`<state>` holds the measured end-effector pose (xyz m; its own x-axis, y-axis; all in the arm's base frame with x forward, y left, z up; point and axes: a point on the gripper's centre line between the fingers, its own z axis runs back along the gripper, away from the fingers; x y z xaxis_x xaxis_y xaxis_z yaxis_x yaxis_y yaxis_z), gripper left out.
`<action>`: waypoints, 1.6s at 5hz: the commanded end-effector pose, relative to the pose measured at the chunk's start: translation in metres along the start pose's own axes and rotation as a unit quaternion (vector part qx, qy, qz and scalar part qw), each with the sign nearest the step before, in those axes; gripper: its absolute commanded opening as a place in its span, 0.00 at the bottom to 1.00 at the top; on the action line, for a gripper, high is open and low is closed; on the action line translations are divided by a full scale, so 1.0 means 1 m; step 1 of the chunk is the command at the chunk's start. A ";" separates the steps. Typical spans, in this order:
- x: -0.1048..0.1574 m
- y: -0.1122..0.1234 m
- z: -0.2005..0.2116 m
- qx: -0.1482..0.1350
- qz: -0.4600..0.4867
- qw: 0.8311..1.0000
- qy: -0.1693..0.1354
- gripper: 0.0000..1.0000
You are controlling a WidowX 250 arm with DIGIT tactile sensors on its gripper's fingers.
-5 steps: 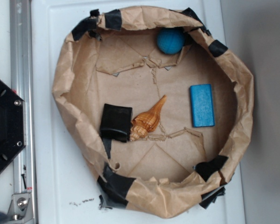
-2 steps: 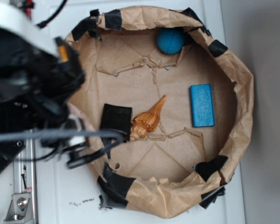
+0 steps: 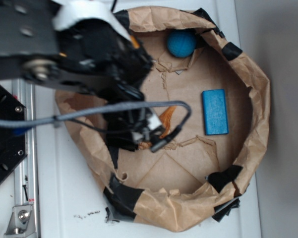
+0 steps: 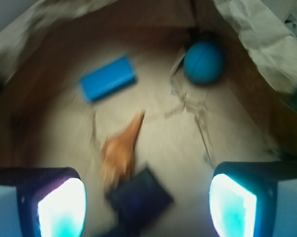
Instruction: Grab the blue ball.
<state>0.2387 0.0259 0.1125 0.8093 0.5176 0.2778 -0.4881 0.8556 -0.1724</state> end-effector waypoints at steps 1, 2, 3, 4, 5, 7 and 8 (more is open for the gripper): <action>0.042 0.003 -0.029 0.019 0.090 0.992 -0.087 1.00; 0.056 0.030 -0.050 0.049 0.109 0.986 -0.112 1.00; 0.071 0.046 -0.056 0.063 0.107 0.985 -0.120 1.00; 0.071 0.054 -0.058 0.069 0.105 0.985 -0.122 1.00; 0.068 0.055 -0.063 0.073 0.099 0.986 -0.116 1.00; 0.070 0.070 -0.061 0.099 0.099 0.982 -0.125 1.00; 0.066 0.079 -0.063 0.108 0.111 0.981 -0.115 1.00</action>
<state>0.2772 0.1095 0.0463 0.6330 0.6288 0.4516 -0.6903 0.7225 -0.0385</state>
